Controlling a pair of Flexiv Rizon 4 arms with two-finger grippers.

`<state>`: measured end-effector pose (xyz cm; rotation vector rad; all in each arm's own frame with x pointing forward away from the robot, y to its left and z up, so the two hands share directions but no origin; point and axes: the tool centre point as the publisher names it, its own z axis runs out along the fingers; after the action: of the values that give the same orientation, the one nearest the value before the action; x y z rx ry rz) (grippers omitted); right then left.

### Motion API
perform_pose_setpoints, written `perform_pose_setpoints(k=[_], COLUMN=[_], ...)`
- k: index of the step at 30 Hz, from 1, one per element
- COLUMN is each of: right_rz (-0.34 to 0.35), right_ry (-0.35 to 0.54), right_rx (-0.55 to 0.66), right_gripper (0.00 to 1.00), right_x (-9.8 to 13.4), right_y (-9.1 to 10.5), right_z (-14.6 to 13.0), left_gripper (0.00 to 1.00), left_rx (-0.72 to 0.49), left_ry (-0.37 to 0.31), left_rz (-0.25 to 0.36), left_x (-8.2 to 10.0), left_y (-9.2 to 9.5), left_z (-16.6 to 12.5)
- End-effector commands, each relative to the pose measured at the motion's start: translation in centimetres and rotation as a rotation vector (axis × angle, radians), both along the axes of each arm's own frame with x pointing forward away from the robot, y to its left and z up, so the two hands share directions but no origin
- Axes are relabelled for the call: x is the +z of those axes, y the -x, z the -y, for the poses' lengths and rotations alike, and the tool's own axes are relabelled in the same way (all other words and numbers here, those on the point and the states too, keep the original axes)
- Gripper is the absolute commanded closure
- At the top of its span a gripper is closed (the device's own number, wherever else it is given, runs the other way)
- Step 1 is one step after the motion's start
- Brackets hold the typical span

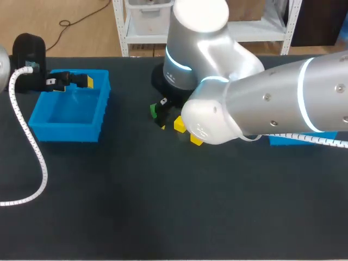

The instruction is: Put the green cubes in the right bin and the yellow cubes in the left bin.

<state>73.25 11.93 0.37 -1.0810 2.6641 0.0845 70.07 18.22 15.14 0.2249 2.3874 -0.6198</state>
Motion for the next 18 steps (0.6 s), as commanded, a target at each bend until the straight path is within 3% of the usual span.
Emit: perform_pose_setpoints(k=[1,18], right_rz=[-0.005,-0.014], right_ry=[0.012,0.009], right_rx=[0.004,-0.085], right_gripper=[0.0,0.0], right_x=[-0.5,-0.6], right_y=[-0.7,-4.2], right_z=[-0.6,-3.6], left_gripper=[0.0,0.0], left_rx=[-0.007,-0.007], left_ry=[0.011,0.011], left_rz=[0.007,0.007], left_x=[-0.2,-0.2], left_y=[0.1,0.1], left_z=[-0.2,-0.2])
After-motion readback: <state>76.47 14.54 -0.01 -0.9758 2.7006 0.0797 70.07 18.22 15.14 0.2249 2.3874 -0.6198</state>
